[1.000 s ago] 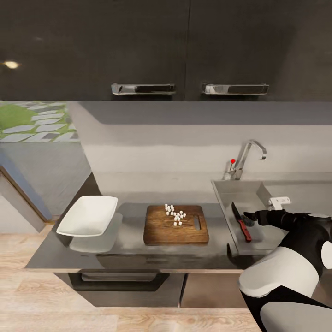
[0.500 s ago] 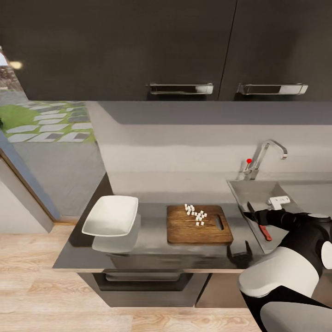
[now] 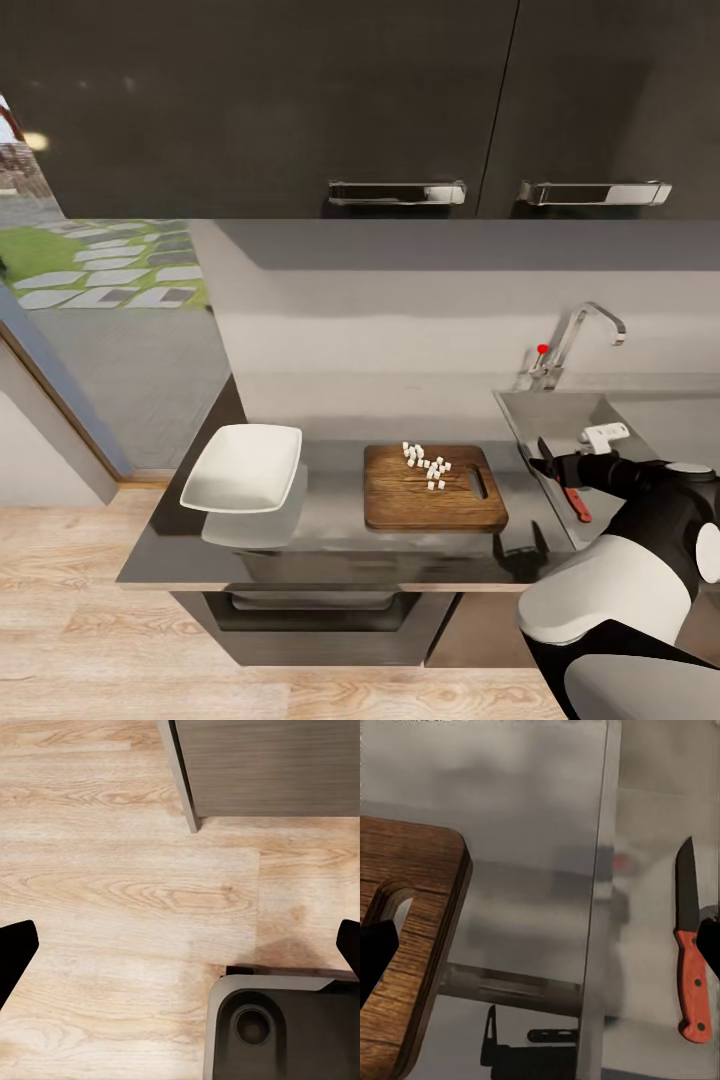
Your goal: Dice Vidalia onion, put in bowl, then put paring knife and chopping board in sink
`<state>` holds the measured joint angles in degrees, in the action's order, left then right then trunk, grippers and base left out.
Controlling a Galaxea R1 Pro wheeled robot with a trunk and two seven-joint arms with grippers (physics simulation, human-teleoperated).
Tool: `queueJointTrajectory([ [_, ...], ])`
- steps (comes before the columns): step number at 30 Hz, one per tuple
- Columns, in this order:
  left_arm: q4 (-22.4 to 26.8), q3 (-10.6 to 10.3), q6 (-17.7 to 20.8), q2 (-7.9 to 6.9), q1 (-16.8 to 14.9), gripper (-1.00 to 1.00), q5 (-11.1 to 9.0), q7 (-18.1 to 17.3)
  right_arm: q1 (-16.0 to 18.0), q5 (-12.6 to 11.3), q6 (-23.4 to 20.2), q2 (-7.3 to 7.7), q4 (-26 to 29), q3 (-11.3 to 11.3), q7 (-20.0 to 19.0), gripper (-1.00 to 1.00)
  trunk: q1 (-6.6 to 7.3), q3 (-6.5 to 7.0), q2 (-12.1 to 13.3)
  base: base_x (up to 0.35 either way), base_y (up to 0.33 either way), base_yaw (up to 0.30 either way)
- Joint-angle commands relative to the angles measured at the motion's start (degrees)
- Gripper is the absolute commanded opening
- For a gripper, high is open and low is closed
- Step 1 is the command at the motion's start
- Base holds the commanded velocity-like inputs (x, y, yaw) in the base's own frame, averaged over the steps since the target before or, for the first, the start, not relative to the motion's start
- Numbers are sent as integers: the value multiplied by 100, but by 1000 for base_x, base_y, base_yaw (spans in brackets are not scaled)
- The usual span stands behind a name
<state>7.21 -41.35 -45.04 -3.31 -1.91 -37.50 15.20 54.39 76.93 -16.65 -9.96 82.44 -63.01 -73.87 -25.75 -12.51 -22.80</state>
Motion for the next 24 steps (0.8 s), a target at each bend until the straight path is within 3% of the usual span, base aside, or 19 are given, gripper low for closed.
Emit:
queueJointTrajectory([
  [1,9,-49,-5,-3,-2,100,-4,53,10,7,31,-4,-3,-9,-25,100,-3,-12,-12,0,0,0],
  [14,9,-49,-5,-3,-2,100,-5,53,10,12,104,-4,-183,15,33,100,-3,-12,-12,0,0,0],
  [18,9,-51,-5,-1,-2,100,-4,48,10,15,-183,-4,-182,179,249,100,-3,-12,-12,0,0,0],
  [20,9,-55,-5,-1,-2,100,-3,46,10,8,-678,-4,-178,723,419,100,-3,-12,-12,0,0,0],
  [21,9,-56,-5,0,-2,100,-3,45,10,-1,-1020,-4,-177,1202,542,100,-3,-12,-12,0,0,0],
  [22,9,-57,-5,-1,-2,100,-3,46,10,-28,-1237,-4,-177,1518,634,100,-3,-12,-12,0,0,0],
  [23,9,-57,-5,-1,-2,100,-3,45,10,-151,-1516,-4,-176,1921,779,100,-3,-12,-12,0,0,0],
  [24,9,-57,-5,-2,-2,100,-3,45,10,-295,-1669,-4,-176,2145,889,100,-3,-12,-12,0,0,0],
])
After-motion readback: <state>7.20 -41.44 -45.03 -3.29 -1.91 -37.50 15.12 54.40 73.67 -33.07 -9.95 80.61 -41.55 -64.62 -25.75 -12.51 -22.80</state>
